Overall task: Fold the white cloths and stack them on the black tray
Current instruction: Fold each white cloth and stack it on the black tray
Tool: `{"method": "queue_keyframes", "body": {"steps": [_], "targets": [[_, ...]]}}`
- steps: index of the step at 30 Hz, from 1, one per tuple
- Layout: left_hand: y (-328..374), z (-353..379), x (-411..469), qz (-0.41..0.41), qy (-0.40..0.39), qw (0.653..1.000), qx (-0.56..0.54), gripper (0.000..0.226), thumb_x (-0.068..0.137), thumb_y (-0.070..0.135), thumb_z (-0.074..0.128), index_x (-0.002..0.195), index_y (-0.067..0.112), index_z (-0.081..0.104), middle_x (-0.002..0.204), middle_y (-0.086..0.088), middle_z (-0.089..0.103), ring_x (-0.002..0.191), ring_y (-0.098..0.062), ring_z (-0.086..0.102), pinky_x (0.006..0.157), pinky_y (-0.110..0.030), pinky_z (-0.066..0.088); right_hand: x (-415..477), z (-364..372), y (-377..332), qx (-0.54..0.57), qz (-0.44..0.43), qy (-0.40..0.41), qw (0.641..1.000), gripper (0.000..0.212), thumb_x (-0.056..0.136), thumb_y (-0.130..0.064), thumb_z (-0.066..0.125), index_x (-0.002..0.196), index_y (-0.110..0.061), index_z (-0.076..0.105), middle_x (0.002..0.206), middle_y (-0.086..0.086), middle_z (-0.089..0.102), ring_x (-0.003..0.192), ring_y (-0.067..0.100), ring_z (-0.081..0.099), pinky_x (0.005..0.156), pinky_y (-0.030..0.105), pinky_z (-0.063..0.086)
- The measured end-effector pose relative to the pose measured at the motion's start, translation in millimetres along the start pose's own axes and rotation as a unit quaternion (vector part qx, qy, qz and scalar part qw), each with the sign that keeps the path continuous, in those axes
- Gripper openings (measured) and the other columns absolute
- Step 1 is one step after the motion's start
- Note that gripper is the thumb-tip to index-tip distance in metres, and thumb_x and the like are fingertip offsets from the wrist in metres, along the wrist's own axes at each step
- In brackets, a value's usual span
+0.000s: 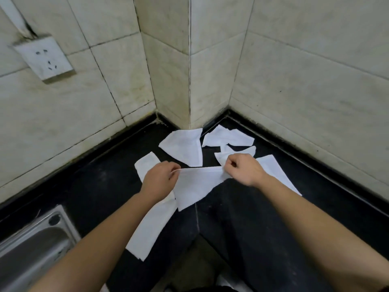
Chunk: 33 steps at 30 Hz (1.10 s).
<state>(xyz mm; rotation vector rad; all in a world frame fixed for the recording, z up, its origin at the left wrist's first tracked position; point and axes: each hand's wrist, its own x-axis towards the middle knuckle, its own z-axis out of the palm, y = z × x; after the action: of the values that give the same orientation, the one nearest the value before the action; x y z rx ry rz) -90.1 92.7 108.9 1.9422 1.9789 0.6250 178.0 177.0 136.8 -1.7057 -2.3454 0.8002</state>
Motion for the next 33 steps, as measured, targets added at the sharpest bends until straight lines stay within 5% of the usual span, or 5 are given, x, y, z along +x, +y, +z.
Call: {"method": "queue_keyframes", "body": {"steps": [9, 14, 18, 27, 33], "targets": [[34.9, -20.0, 37.0, -0.012, 0.048, 0.995, -0.086, 0.013, 0.098, 0.022, 0.060, 0.103, 0.014, 0.070, 0.095, 0.001, 0.069, 0.080, -0.015, 0.066, 0.080, -0.037, 0.055, 0.2, -36.2, 19.8, 0.026, -0.042, 0.147, 0.988, 0.019, 0.095, -0.025, 0.057, 0.106, -0.025, 0.072, 0.104, -0.004, 0.064, 0.089, 0.016, 0.063, 0.083, 0.035, 0.051], [49.2, -29.7, 50.4, -0.019, 0.156, 0.984, -0.085, 0.016, 0.096, 0.014, 0.062, 0.109, 0.009, 0.070, 0.104, -0.004, 0.067, 0.087, -0.010, 0.058, 0.074, -0.008, 0.040, 4.0, -51.2, 17.5, 0.061, -0.086, 0.245, 0.964, 0.021, 0.098, -0.016, 0.059, 0.115, -0.014, 0.072, 0.106, 0.005, 0.064, 0.086, 0.021, 0.066, 0.084, 0.035, 0.053], [46.1, -18.3, 32.1, -0.007, 0.167, 0.980, -0.104, 0.014, 0.092, 0.005, 0.063, 0.104, 0.007, 0.070, 0.099, -0.003, 0.066, 0.084, -0.013, 0.060, 0.075, -0.009, 0.041, -8.3, -31.5, 31.6, 0.062, -0.096, 0.264, 0.958, 0.021, 0.094, -0.010, 0.061, 0.111, -0.012, 0.073, 0.100, -0.001, 0.061, 0.081, 0.013, 0.061, 0.083, 0.032, 0.052], [-18.8, 99.0, -83.9, -0.005, -0.068, 0.997, 0.020, 0.011, 0.087, 0.008, 0.068, 0.094, 0.013, 0.073, 0.098, -0.001, 0.069, 0.090, -0.019, 0.065, 0.076, -0.030, 0.052, -83.5, 92.5, 95.7, -0.111, -0.045, -0.100, 0.988, 0.031, 0.099, -0.021, 0.051, 0.126, -0.019, 0.066, 0.123, 0.001, 0.056, 0.105, 0.025, 0.063, 0.093, 0.033, 0.049], [-49.8, 142.6, -151.6, 0.070, -0.193, 0.975, 0.082, 0.027, 0.060, 0.006, 0.086, 0.074, 0.021, 0.068, 0.073, 0.005, 0.062, 0.063, -0.017, 0.062, 0.046, -0.025, 0.048, -125.8, 147.5, 115.9, -0.144, -0.035, -0.195, 0.970, 0.025, 0.097, -0.027, 0.047, 0.114, -0.021, 0.065, 0.118, 0.002, 0.054, 0.104, 0.026, 0.060, 0.083, 0.036, 0.048]]}}
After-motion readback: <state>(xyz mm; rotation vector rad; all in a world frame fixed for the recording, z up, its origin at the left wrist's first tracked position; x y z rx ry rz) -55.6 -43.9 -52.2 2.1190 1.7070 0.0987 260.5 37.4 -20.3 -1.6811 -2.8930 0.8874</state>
